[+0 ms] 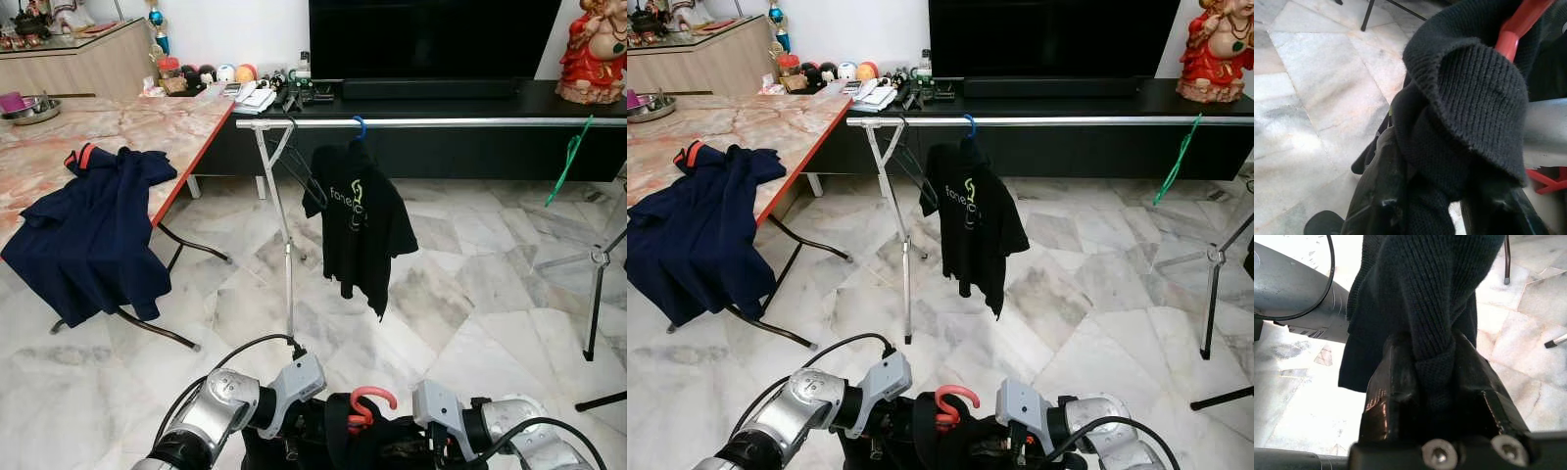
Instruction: Hang hanger
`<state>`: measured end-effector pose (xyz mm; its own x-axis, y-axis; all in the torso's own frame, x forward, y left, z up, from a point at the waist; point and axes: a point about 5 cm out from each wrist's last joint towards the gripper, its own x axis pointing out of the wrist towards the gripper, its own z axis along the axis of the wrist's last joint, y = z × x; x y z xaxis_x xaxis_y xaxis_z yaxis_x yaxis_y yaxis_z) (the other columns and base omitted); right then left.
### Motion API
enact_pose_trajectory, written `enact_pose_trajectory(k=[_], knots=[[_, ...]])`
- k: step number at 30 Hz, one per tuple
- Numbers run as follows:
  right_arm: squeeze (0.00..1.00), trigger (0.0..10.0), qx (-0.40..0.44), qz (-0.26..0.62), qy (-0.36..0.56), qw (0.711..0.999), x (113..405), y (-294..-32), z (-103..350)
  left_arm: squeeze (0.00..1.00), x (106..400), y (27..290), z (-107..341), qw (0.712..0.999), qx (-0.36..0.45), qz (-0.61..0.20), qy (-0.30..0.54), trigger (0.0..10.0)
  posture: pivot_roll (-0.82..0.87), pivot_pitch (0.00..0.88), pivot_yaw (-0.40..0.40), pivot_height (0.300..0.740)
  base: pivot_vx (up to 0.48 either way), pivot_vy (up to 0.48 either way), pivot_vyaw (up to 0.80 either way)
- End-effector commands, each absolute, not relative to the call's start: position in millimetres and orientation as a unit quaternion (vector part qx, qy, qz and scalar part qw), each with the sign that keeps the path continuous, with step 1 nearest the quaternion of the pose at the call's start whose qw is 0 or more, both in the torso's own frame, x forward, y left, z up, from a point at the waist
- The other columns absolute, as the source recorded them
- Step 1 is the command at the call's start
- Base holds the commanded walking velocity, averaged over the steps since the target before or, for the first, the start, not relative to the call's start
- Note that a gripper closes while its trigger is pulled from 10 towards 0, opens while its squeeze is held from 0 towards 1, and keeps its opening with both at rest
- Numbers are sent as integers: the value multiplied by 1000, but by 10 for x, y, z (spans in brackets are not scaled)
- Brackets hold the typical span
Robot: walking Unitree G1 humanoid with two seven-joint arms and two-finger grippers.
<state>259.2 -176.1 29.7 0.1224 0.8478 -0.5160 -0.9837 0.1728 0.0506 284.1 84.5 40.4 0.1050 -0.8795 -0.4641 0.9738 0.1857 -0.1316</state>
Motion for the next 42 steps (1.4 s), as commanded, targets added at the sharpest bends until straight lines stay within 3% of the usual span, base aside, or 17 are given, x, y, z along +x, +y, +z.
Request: enact_pose_trajectory(k=[1,4,5,6,7,8,10,11,12,13,34,39,42], knots=[[0,0,-149,638,159,739,2715,-1595,458,0,2825,772,386,734,101,-632,224,0,-43,14,32,740,0,0,0],[0,0,-149,635,173,738,2711,-1617,435,0,2821,771,381,735,102,-632,224,0,-43,10,33,740,0,0,0],[0,4275,-150,632,184,738,2709,-1635,416,0,2825,771,381,737,105,-630,223,0,-44,7,33,740,0,0,0],[0,4275,-151,630,186,739,2710,-1641,411,0,2828,772,381,737,106,-629,222,0,-44,7,33,740,0,0,0],[0,9608,-147,626,190,741,2711,-1648,404,0,2828,770,380,738,106,-628,222,0,-44,4,32,740,0,0,0],[0,10000,-142,624,197,743,2712,-1653,394,0,2829,769,380,739,107,-627,221,0,-44,4,32,740,0,0,0],[0,10000,-137,622,206,743,2713,-1658,380,0,2836,771,380,742,108,-624,220,0,-42,2,34,740,0,0,0],[216,10000,-139,613,213,748,2727,-1662,366,0,2848,780,379,748,111,-617,217,0,-44,0,35,740,0,0,0],[851,10000,-139,606,211,755,2745,-1661,369,0,2853,786,377,750,112,-614,217,0,-42,0,35,740,0,0,0],[980,10000,-135,598,210,762,2767,-1659,374,0,2860,803,370,754,117,-609,217,0,-41,0,36,740,0,0,0],[1000,10000,-187,586,216,758,2803,-1736,375,0,2888,943,178,806,183,-513,231,0,-40,14,34,740,0,0,0],[1000,10000,-193,559,206,779,2865,-1769,417,0,2931,984,193,833,166,-479,221,0,-41,18,36,740,0,0,0],[1000,10000,-195,502,177,824,2983,-1842,507,0,2953,1080,172,854,165,-442,221,0,-38,22,35,740,0,0,0]])
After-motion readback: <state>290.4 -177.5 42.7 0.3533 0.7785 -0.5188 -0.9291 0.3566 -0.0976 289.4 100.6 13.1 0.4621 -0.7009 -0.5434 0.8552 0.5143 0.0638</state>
